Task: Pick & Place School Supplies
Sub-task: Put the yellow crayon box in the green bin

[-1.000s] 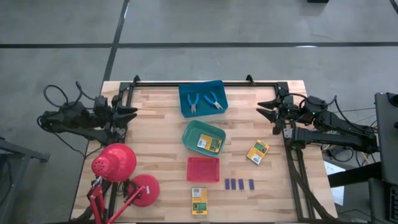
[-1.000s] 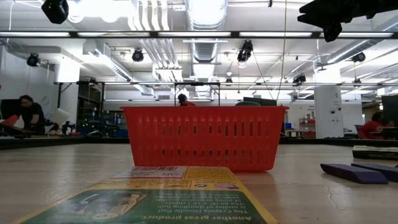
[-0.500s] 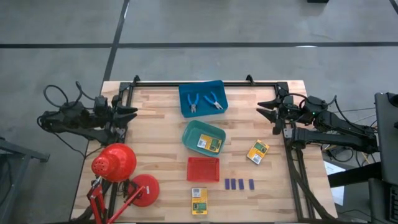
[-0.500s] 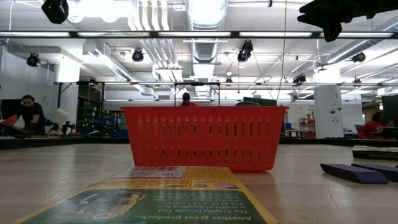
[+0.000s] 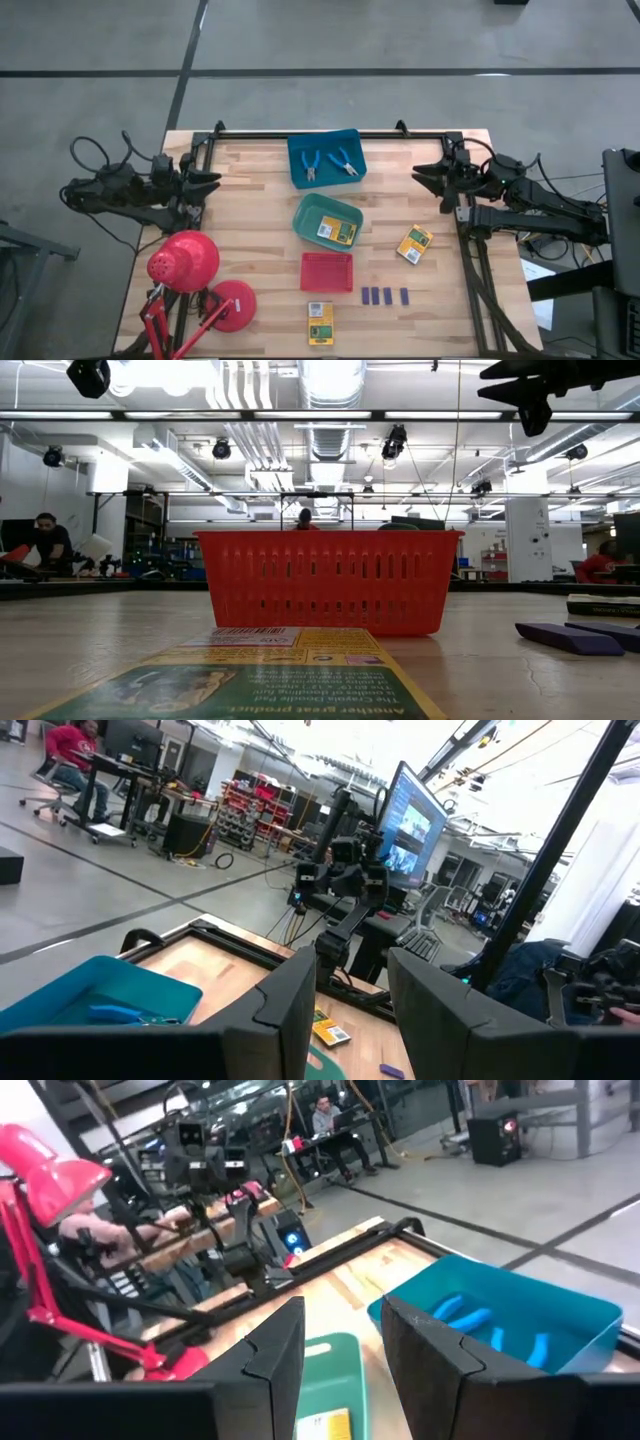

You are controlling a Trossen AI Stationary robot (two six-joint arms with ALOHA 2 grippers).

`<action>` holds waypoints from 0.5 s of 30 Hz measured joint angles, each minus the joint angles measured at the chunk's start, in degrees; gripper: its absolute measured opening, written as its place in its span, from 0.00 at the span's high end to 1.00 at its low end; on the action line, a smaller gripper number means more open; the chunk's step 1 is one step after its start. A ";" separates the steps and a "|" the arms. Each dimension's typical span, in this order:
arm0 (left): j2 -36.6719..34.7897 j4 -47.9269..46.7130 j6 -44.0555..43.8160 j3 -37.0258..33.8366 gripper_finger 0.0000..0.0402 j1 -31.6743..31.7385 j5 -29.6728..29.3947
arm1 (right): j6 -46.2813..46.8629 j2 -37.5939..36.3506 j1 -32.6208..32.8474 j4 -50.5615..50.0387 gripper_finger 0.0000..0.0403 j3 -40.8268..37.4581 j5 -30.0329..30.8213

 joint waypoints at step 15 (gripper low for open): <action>0.00 -0.02 0.00 0.00 0.67 -0.02 0.00 | 4.00 0.43 -0.11 -1.70 0.68 0.00 -2.46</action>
